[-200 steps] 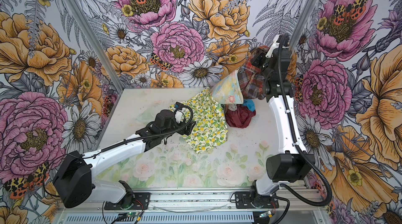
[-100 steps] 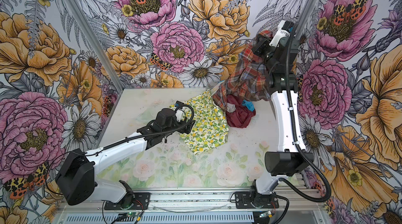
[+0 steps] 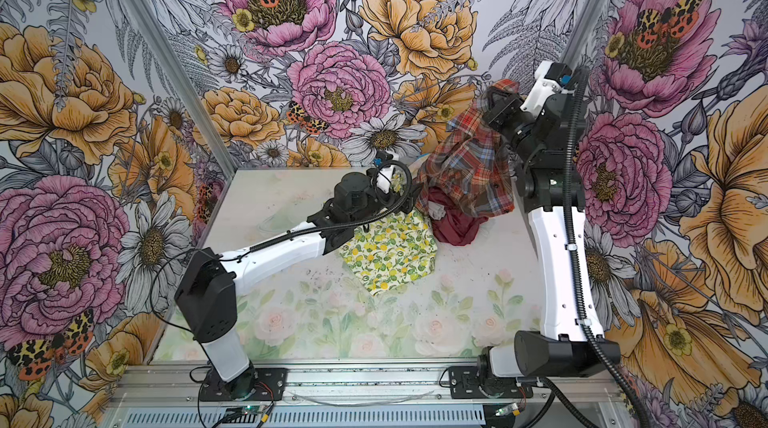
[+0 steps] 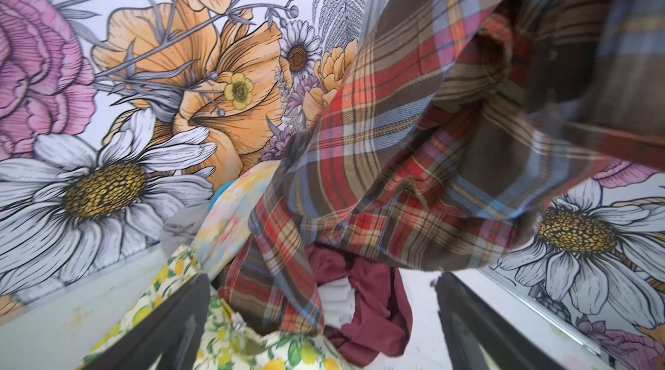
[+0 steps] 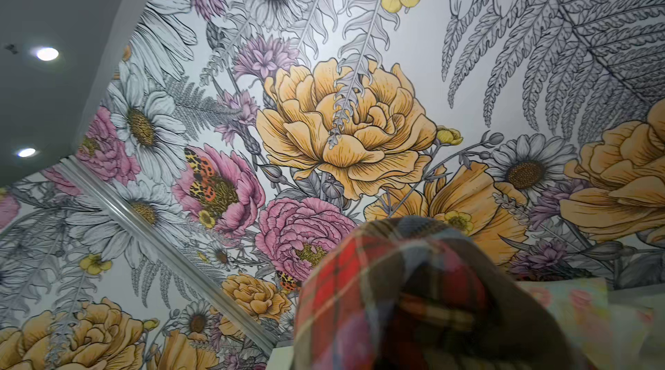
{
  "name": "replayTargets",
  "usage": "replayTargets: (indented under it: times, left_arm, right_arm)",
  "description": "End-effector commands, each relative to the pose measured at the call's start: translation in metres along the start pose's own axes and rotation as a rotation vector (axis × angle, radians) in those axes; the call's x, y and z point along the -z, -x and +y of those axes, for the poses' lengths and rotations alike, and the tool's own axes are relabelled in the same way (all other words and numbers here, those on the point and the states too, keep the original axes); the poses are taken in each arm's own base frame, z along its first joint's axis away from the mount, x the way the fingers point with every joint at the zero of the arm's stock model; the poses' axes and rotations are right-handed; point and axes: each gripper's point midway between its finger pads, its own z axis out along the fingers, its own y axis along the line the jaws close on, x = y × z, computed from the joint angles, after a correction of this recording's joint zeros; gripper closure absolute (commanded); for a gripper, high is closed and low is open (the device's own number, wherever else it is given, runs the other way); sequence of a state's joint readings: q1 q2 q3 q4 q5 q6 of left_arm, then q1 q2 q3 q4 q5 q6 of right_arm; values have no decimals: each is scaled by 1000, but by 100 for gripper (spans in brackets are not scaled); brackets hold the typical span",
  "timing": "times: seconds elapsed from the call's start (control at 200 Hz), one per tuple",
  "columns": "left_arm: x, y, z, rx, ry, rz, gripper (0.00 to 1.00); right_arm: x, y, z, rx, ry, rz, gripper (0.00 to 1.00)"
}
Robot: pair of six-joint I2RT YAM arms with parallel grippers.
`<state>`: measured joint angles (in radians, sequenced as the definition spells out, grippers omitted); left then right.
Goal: Pick out a specific cloth from the pile
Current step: 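Grasp the hanging plaid shirt with the left gripper below the right gripper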
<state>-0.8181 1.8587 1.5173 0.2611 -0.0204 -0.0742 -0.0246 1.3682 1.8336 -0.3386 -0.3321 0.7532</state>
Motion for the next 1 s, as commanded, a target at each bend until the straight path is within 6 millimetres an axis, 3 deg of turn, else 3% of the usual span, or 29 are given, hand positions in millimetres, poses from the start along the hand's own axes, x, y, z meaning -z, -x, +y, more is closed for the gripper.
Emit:
replayTargets:
  times: [0.0, 0.18, 0.275, 0.3, 0.36, 0.365, 0.375, 0.495, 0.655, 0.83, 0.86, 0.92, 0.99]
  left_arm:
    - [-27, 15, -32, 7, -134, -110, 1]
    - [-67, 21, -43, 74, -194, -287, 1]
    - [-72, 31, -56, 88, -266, -387, 4]
    - [-71, 36, -61, 87, -293, -405, 20]
    - [-69, 44, -68, 97, -334, -421, 82]
    - [-68, 44, -69, 97, -337, -422, 94]
    - [-67, 46, -69, 99, -341, -425, 100]
    - [-50, 63, -68, 114, -344, -444, 100]
    - [-25, 96, -49, 130, -296, -458, 100]
    - [-10, 130, -28, 184, -259, -473, 100]
    - [-8, 136, -24, 192, -254, -476, 100]
    - [-4, 151, -19, 199, -244, -477, 100]
    - [-1, 164, -14, 193, -227, -479, 100]
  right_arm:
    - [2, -2, 23, -36, 90, -13, 100]
    - [-6, -30, 15, -85, 82, 27, 100]
    - [-9, -40, 4, -94, 57, 43, 100]
    - [-9, -42, 1, -96, 49, 47, 100]
    - [-11, -49, -10, -93, 26, 61, 100]
    - [-11, -50, -11, -94, 24, 63, 100]
    - [-11, -51, -14, -94, 18, 63, 100]
    - [-10, -61, -46, -100, -58, 70, 100]
    - [-6, -79, -83, -81, -154, 87, 100]
    - [-8, -103, -106, -53, -198, 139, 100]
    - [-8, -106, -108, -43, -198, 146, 93]
    - [-6, -111, -109, -23, -196, 162, 65]
    - [-3, -117, -113, -4, -202, 175, 43]
